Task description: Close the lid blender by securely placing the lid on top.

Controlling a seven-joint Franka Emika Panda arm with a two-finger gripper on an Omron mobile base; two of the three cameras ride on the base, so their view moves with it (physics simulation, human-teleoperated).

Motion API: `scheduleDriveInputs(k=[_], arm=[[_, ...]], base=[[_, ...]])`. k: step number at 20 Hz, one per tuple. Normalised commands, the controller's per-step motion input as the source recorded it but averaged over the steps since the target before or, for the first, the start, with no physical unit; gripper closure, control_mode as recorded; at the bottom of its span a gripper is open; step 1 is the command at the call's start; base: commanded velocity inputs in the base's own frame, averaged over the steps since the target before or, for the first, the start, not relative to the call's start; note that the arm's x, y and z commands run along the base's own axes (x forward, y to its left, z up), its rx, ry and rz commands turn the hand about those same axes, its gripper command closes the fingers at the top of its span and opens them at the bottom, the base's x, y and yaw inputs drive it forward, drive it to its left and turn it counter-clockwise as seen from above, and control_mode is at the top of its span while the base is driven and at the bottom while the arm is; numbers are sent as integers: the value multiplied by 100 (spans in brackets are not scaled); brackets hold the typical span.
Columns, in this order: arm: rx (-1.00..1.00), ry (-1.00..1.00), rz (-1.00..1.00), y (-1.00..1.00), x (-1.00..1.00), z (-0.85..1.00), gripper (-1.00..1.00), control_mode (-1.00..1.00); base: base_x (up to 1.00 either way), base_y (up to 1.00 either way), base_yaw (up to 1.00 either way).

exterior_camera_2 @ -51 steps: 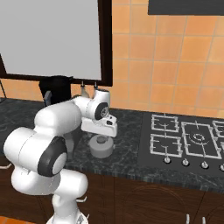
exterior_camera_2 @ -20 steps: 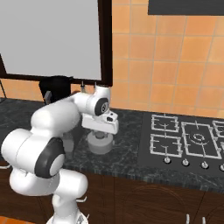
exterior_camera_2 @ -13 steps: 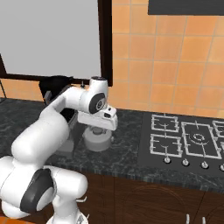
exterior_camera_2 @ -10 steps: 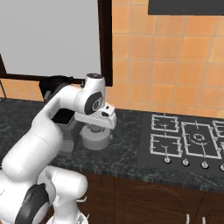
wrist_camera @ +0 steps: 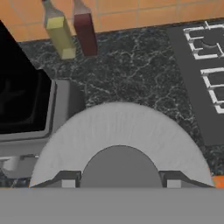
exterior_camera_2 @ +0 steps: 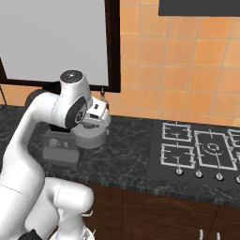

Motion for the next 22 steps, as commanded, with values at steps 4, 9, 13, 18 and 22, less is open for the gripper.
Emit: scheduleDriveInputs(k=[4, 9, 13, 18, 22], arm=[[-3, -34, 0, 24, -11, 100, 100, -100], [-1, -23, 0, 8, -10, 100, 100, -100], [0, -17, 0, 39, 0, 100, 100, -100], [-2, -14, 0, 37, 0, 100, 100, -100], [-5, -7, 0, 42, 6, 97, 100, -100]], base=[[0, 0, 0], [0, 0, 0], [0, 0, 0], [0, 0, 0], [0, 0, 0]])
